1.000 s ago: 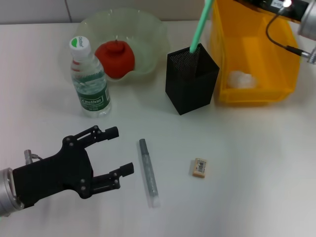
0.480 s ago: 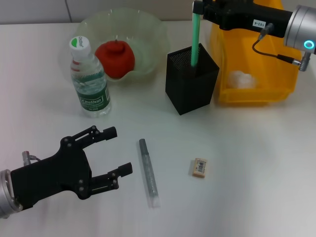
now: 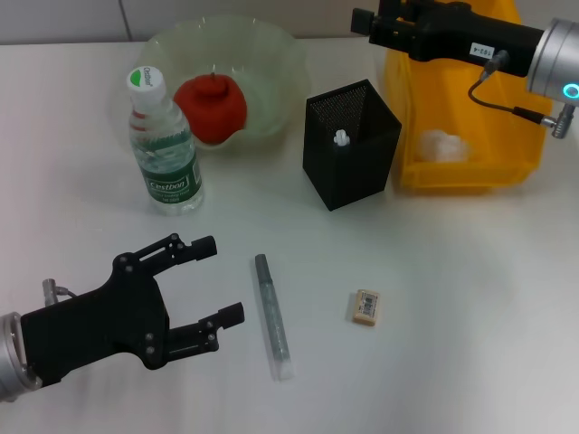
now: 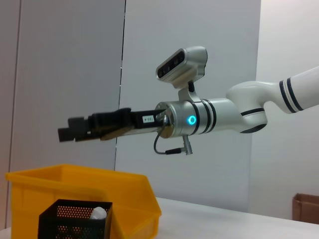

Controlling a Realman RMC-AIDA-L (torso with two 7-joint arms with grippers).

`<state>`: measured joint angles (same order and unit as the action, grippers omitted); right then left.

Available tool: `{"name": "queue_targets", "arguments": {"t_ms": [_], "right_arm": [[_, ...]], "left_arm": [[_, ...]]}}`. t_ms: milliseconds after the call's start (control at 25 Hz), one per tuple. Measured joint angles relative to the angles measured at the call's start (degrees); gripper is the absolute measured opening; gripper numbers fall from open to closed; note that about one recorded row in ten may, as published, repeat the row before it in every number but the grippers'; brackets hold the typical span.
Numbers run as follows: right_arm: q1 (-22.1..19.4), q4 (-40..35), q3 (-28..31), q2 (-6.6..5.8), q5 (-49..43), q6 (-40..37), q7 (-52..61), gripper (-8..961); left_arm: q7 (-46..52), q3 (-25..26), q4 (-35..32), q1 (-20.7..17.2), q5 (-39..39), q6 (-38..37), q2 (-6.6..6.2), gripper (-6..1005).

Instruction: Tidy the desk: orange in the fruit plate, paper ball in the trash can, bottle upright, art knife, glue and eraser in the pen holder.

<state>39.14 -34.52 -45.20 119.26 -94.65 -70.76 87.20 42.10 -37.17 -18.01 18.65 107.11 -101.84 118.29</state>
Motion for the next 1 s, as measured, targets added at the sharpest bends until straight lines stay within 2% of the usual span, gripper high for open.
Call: {"name": "queue_targets", "arguments": {"t_ms": [40, 80, 120, 160, 200, 240, 280, 320, 360, 480, 520, 560, 680, 720, 760, 880, 920, 1000], "right_arm": [[0.0, 0.0, 0.0, 0.0, 0.0, 0.0, 0.0, 575], [-0.29, -0.17, 0.09, -0.1, 1.08, -1.83, 0.0, 594], [-0.88, -1.08, 0.05, -0.55, 2.77, -7.0, 0.01, 613], [-0.88, -1.08, 0.05, -0.55, 2.77, -7.0, 0.01, 631], [-1.24, -3.6, -0.59, -1.48, 1.98, -14.47, 0.68, 650], [-1.19, -5.51, -1.12, -2.08, 0.49, -18.09, 1.71, 669], [-0.73, -9.41, -2.75, -3.26, -4.18, -24.4, 4.83, 688], [-0.73, -9.41, -2.75, -3.26, -4.18, -24.4, 4.83, 706], [0.27, -12.88, -4.63, -4.13, -9.64, -28.44, 8.05, 725], [0.96, -14.31, -5.58, -4.35, -12.68, -29.79, 9.17, 724], [2.59, -16.2, -7.45, -4.42, -19.21, -31.24, 10.49, 724], [2.59, -16.2, -7.45, -4.42, -19.21, -31.24, 10.49, 724], [5.16, -17.46, -10.72, -3.58, -28.94, -31.13, 12.97, 723], [6.89, -17.75, -12.25, -2.23, -35.71, -30.4, 14.3, 723], [6.89, -17.75, -12.25, -2.23, -35.71, -30.4, 14.3, 723], [8.55, -18.19, -13.36, -0.5, -42.12, -29.6, 15.16, 722], [9.09, -18.43, -16.23, -0.03, -44.49, -27.98, 16.39, 722], [9.21, -18.44, -18.09, 0.03, -44.94, -27.09, 16.95, 721]], "left_arm": [[0.0, 0.0, 0.0, 0.0, 0.03, -0.02, 0.01, 817], [0.0, -0.03, 0.0, 0.0, 0.05, -0.03, 0.02, 817], [0.0, -0.17, 0.0, 0.09, 0.21, -0.04, 0.02, 817], [0.0, -0.17, 0.0, 0.09, 0.21, -0.04, 0.02, 817], [0.0, -0.25, -0.01, 0.15, 0.46, -0.03, 0.0, 817], [0.0, -0.33, -0.13, 0.33, 1.33, 0.14, -0.04, 817], [0.0, -0.35, -0.26, 0.68, 2.49, 0.37, -0.04, 817], [0.0, -0.35, -0.26, 0.68, 2.49, 0.37, -0.04, 817], [0.01, -0.36, -0.31, 0.89, 2.92, 0.61, -0.03, 818], [0.04, -0.36, -0.34, 1.02, 3.08, 0.91, -0.05, 818], [0.07, -0.36, -0.41, 1.11, 3.11, 1.36, -0.06, 818], [0.07, -0.36, -0.41, 1.11, 3.11, 1.36, -0.06, 818], [0.09, -0.35, -0.46, 1.13, 3.11, 1.53, -0.02, 818], [0.09, -0.36, -0.44, 1.14, 3.12, 1.65, -0.01, 818], [0.09, -0.36, -0.44, 1.14, 3.12, 1.65, -0.01, 818], [0.09, -0.35, -0.42, 1.13, 3.47, 2.4, 0.0, 818], [0.09, -0.36, -0.44, 1.09, 3.79, 2.73, 0.0, 818], [0.09, -0.36, -0.44, 1.03, 3.85, 2.88, -0.03, 818]]}}
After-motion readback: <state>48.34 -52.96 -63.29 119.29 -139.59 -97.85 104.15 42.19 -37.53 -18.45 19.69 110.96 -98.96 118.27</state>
